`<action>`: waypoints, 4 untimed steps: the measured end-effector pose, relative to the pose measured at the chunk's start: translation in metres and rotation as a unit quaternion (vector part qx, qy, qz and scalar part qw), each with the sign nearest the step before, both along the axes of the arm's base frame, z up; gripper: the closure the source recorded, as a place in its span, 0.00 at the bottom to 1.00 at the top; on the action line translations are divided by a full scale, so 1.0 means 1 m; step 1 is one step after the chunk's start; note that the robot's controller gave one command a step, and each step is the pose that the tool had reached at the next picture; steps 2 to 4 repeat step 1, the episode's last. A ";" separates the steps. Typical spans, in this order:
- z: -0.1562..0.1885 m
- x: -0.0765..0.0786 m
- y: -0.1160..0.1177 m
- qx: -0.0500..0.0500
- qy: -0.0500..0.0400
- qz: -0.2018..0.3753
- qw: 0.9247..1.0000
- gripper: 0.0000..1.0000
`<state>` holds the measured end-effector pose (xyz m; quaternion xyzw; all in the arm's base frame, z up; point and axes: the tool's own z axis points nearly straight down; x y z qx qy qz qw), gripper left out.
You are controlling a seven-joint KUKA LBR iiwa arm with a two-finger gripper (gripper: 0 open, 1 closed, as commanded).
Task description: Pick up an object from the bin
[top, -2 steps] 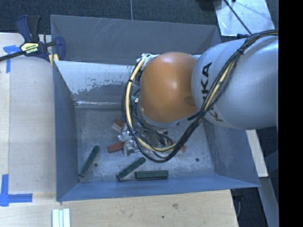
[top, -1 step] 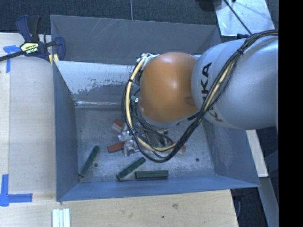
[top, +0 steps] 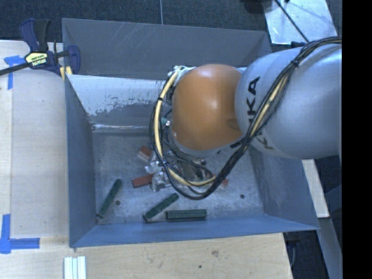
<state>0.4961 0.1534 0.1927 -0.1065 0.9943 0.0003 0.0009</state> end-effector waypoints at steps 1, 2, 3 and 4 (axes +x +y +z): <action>0.070 0.025 -0.004 0.000 -0.001 0.105 0.994 1.00; 0.070 0.025 -0.004 0.000 -0.001 0.105 0.994 1.00; 0.070 0.025 -0.004 0.000 -0.001 0.105 0.994 1.00; 0.070 0.025 -0.004 0.000 -0.001 0.105 0.994 1.00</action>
Offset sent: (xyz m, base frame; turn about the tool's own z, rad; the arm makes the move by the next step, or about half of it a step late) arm 0.0000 0.0000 0.0000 0.0000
